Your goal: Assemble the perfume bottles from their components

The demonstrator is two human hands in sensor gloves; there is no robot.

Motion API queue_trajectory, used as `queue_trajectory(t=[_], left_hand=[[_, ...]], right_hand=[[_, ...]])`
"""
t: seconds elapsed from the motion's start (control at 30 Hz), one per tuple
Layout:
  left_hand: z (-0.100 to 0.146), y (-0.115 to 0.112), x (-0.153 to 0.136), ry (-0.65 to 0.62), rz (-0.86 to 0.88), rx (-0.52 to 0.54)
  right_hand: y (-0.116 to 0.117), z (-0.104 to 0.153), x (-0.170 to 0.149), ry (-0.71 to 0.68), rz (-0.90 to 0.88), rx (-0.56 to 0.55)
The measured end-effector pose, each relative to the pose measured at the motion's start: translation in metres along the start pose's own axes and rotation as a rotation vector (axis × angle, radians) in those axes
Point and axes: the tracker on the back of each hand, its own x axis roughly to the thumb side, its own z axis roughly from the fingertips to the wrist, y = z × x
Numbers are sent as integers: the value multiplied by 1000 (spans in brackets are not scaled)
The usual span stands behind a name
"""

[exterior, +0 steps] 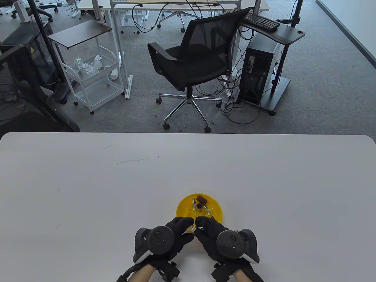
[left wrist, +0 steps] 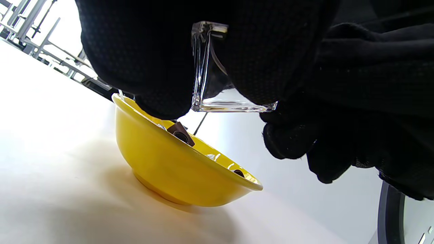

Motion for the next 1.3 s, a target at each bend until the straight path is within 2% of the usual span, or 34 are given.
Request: queue_trajectory(t=[0.3, 0.63, 0.8, 1.03, 1.13, 1.23, 1.3], left_hand=[[2, 2, 5, -27, -18, 7], [3, 2, 13, -61, -41, 32], [3, 3, 15, -63, -44, 38], [1, 1, 10, -40, -40, 19], [1, 3, 7, -26, -32, 22], [1, 5, 3, -11, -22, 25], [2, 6, 3, -20, -28, 26]], right_hand=[[-2, 0, -3, 64, -5, -24], [-3, 1, -13, 252, -133, -124], [0, 2, -5, 191, -76, -188], [1, 2, -1, 61, -43, -134], [-1, 0, -2, 45, -82, -76], [-2, -3, -2, 58, -130, 34], [-2, -4, -1, 66, -125, 16]])
